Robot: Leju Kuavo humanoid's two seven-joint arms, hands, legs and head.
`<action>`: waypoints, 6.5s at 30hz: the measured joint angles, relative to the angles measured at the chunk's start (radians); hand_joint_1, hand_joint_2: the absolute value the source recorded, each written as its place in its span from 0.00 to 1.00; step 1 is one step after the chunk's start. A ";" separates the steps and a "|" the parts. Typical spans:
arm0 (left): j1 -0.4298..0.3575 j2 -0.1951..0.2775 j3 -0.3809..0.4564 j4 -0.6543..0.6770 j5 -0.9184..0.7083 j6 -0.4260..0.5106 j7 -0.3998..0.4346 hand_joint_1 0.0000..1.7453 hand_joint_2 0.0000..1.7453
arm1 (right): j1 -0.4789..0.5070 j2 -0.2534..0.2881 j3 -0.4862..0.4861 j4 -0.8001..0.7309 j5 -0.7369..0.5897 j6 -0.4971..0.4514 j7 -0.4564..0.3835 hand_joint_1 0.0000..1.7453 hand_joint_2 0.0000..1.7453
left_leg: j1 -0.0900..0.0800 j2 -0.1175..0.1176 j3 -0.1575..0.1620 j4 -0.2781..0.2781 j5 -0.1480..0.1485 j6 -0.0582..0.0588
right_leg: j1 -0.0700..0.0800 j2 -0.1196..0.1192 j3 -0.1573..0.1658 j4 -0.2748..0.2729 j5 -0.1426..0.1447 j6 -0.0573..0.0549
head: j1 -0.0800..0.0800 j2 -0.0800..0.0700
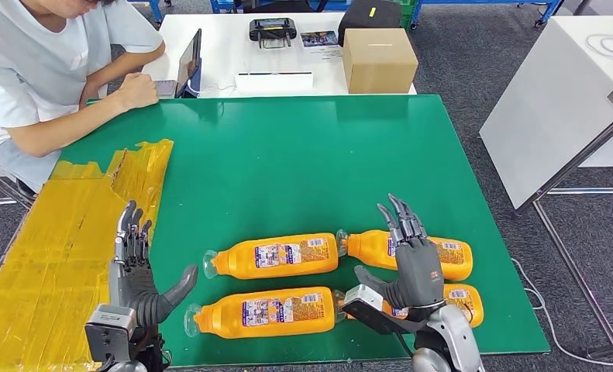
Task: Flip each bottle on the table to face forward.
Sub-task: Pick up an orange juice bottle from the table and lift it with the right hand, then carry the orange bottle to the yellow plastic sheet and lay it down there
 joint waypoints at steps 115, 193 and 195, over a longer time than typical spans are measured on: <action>-0.041 -0.034 -0.012 0.126 0.127 -0.231 0.057 0.00 1.00 | -0.136 0.046 -0.281 0.255 -0.338 -0.147 -0.077 1.00 1.00 | 0.000 -0.001 0.002 0.000 0.000 0.000 | 0.000 0.000 0.002 0.000 0.000 0.000 | 0.000 0.000; -0.381 0.044 -0.231 0.302 0.233 -0.372 0.180 0.00 1.00 | -0.373 0.261 0.330 0.668 -0.772 0.386 -0.260 1.00 1.00 | 0.000 -0.001 0.000 0.000 0.001 0.000 | 0.000 0.000 0.000 0.001 0.000 0.000 | 0.000 0.000; -0.387 0.044 -0.231 0.314 0.222 -0.366 0.188 0.00 1.00 | -0.372 0.261 0.331 0.664 -0.747 0.364 -0.261 1.00 1.00 | 0.000 -0.001 0.000 0.000 0.001 0.000 | 0.000 0.000 0.000 0.001 0.000 0.000 | 0.000 0.000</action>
